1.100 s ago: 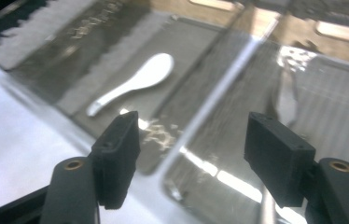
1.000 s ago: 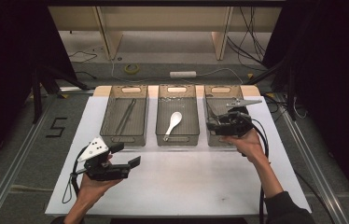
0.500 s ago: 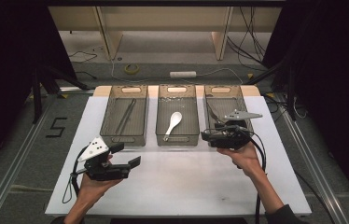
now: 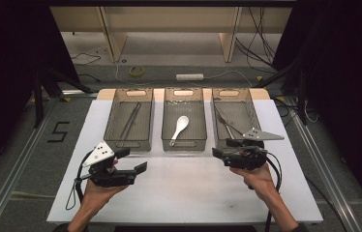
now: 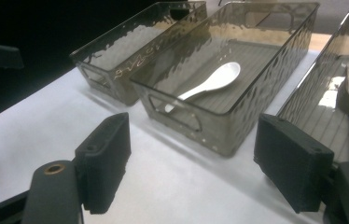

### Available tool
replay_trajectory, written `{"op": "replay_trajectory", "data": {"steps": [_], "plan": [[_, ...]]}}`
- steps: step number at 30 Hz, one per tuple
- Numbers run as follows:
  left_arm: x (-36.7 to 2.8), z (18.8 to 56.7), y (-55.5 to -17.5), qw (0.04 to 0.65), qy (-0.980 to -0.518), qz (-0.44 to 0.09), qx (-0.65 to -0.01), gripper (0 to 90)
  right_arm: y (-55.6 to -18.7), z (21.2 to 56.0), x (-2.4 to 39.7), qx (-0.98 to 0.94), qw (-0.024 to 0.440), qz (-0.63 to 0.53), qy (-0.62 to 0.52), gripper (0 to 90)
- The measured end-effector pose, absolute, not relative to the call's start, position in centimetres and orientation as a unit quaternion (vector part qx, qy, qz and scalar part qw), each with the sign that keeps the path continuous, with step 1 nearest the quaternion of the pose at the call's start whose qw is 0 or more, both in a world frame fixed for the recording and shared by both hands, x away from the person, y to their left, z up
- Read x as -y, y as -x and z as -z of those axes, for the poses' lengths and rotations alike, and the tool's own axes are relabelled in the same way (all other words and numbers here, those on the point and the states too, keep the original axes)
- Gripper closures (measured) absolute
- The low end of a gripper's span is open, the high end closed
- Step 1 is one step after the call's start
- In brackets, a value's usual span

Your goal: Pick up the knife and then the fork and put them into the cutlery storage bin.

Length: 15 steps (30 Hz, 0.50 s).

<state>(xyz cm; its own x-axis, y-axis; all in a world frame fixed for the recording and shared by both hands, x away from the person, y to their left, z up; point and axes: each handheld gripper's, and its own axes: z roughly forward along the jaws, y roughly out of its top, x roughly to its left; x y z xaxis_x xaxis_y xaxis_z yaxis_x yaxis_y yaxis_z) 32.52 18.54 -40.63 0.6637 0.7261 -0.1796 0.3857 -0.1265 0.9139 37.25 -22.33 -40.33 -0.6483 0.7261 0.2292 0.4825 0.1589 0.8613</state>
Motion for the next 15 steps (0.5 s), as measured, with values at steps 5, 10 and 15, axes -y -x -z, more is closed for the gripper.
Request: {"op": "replay_trajectory", "data": {"steps": [5,10,15], "plan": [[-18.6,40.7,-32.5,0.542,-0.734,-0.156,-0.379,15.7,-36.2,41.1,22.2,-0.753,0.119,-0.511,-0.397,26.5],[-18.7,40.6,-32.5,0.544,-0.732,-0.156,-0.379,15.8,-35.3,41.0,22.5,-0.750,0.124,-0.520,-0.391,25.1],[-18.6,40.7,-32.4,0.544,-0.732,-0.150,-0.380,15.7,-34.4,41.1,22.9,-0.747,0.130,-0.524,-0.387,23.6]]}}
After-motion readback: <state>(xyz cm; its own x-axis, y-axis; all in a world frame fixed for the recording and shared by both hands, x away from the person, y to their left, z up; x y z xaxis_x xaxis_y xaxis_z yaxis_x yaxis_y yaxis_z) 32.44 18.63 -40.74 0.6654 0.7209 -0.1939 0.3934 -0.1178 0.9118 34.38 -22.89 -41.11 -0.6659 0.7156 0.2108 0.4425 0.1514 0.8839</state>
